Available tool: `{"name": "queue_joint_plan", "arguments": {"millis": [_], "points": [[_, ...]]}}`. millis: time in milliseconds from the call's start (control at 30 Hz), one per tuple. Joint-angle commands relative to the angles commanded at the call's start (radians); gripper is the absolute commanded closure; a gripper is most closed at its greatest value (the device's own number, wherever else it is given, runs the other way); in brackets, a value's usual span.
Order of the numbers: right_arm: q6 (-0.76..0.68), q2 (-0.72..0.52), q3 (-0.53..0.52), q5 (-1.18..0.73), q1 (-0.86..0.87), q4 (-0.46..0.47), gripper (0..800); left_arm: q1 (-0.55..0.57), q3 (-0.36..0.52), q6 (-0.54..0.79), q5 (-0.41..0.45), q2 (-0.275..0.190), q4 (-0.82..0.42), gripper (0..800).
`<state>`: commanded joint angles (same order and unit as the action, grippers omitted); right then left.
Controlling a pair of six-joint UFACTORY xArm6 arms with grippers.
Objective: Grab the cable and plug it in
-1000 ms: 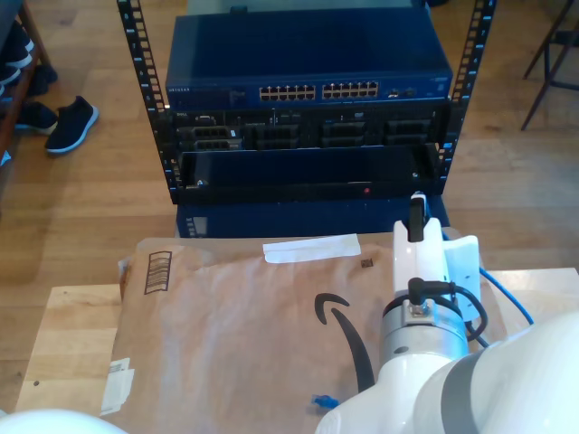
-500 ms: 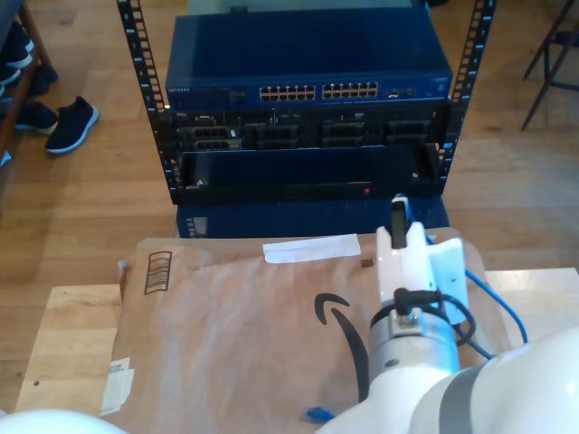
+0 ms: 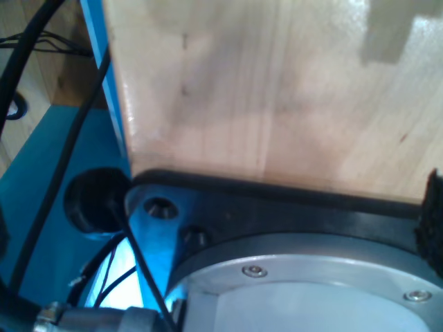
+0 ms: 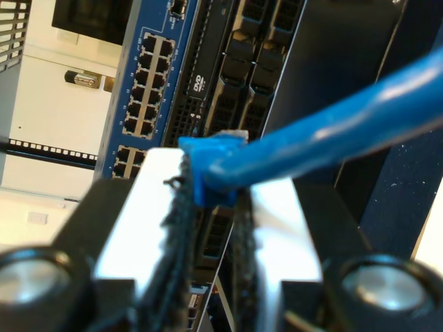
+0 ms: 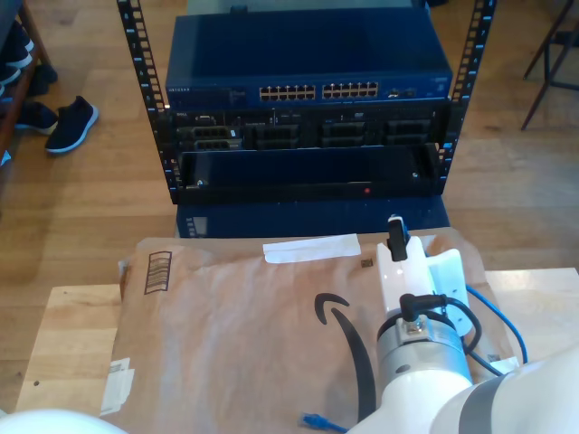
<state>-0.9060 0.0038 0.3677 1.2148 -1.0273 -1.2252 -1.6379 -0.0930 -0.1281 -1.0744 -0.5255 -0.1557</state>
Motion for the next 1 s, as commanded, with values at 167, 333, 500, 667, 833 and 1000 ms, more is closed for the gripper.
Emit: {"name": "queue_joint_plan", "arguments": {"millis": [167,333,500,667,833,1000], "points": [[-0.012,-0.021,-0.008,0.008,-0.006,-0.009,800,0.000,0.000,0.000,0.000,0.000,0.000,0],[-0.141,-0.020,-0.066,0.100,-0.035,0.002,800,0.000,0.000,0.000,0.000,0.000,0.000,0],[-0.175,-0.028,-0.107,0.110,-0.051,0.020,800,0.000,0.000,0.000,0.000,0.000,0.000,0],[-0.173,-0.089,-0.147,0.101,-0.040,0.166,800,-0.002,-0.002,0.000,0.000,0.000,0.000,0],[-0.175,-0.052,-0.120,0.109,-0.028,0.173,800,0.000,0.000,0.000,0.000,0.000,0.000,0],[-0.178,0.017,-0.008,0.106,0.098,0.245,800,0.000,0.000,0.000,0.000,0.000,0.000,0]]}}
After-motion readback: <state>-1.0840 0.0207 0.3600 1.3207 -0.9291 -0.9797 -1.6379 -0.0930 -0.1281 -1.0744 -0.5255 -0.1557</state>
